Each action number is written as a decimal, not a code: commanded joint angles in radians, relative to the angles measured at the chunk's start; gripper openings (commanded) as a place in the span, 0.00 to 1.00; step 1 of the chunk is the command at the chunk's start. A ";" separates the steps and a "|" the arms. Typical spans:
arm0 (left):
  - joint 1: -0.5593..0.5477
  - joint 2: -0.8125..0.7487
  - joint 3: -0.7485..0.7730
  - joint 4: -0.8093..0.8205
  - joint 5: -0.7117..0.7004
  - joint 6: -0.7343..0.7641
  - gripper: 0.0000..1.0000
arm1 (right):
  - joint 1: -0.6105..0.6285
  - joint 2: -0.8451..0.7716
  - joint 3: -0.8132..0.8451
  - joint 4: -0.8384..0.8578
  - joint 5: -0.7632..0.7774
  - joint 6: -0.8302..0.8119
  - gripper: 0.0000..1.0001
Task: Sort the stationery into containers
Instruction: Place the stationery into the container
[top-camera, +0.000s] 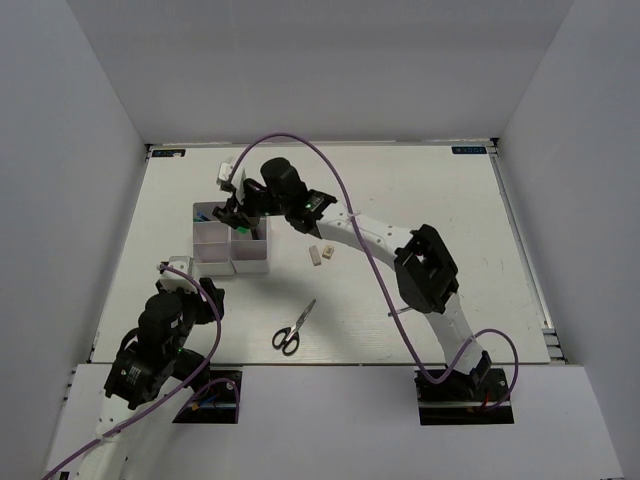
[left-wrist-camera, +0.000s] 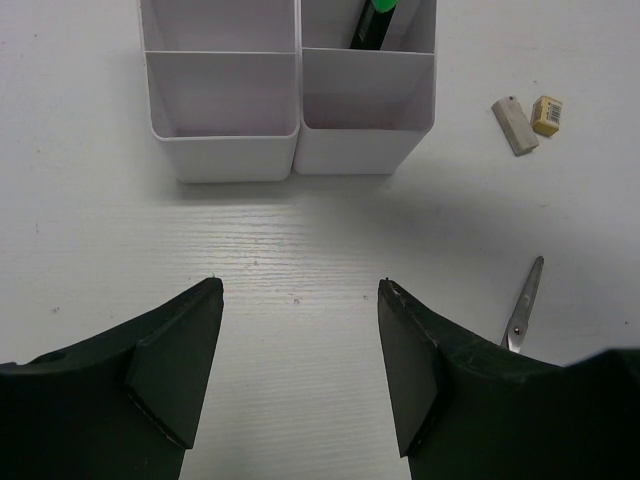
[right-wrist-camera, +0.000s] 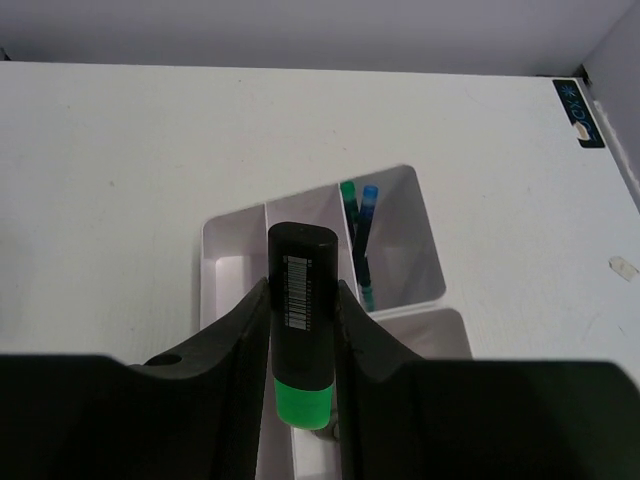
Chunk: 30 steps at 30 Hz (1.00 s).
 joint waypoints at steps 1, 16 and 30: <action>0.003 -0.001 -0.005 0.012 0.004 0.004 0.73 | -0.004 0.024 0.016 0.178 -0.058 0.040 0.00; 0.005 -0.004 -0.005 0.015 0.007 0.005 0.73 | -0.024 0.097 -0.042 0.344 -0.045 0.106 0.00; 0.005 -0.001 -0.003 0.015 0.009 0.004 0.73 | -0.040 0.083 -0.123 0.350 -0.056 0.086 0.23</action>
